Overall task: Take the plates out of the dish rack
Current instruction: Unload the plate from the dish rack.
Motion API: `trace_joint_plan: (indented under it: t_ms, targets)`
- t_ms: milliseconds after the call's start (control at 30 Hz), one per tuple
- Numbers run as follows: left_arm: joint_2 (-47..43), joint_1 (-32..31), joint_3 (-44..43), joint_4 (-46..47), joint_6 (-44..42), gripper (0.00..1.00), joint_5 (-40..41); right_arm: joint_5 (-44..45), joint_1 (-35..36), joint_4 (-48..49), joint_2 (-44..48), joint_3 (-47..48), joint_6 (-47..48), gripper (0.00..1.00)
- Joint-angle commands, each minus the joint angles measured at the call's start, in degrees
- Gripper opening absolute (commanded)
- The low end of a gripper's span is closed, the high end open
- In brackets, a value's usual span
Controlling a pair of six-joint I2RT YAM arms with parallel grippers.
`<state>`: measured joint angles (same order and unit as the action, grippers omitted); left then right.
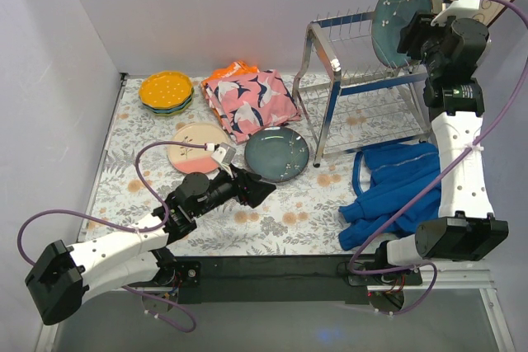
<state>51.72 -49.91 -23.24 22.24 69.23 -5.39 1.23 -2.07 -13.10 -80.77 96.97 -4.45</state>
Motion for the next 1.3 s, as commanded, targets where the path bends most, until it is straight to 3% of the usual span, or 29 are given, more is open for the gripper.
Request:
trace_joint_plan:
  t_ms: [0, 400, 500, 600, 833, 1267]
  targets:
    - [0.0, -0.2, -1.7, 0.4, -0.7, 0.70, -0.3, 0.8, -0.2, 5.7, -1.1, 0.4, 1.2, 0.61]
    - [0.0, -0.2, -1.7, 0.5, -0.6, 0.70, -0.9, 0.9, -0.2, 9.1, -1.9, -3.2, 2.4, 0.52]
    - [0.0, -0.1, -1.6, 0.6, -0.6, 0.69, -0.7, 0.8, -0.1, 9.4, -1.8, -3.7, 2.6, 0.46]
    - [0.2, -0.2, -1.8, 0.6, -0.5, 0.69, -0.8, 1.7, -0.2, 10.0, -1.1, -4.3, 3.0, 0.38]
    - [0.3, -0.1, -1.8, 0.5, -0.6, 0.69, -0.6, 2.8, -0.2, 11.8, 0.3, -4.3, 4.0, 0.01]
    - [1.1, -0.2, -1.4, 0.7, -1.3, 0.69, 1.6, 1.3, -0.2, 12.3, -1.3, 4.1, -5.0, 0.01]
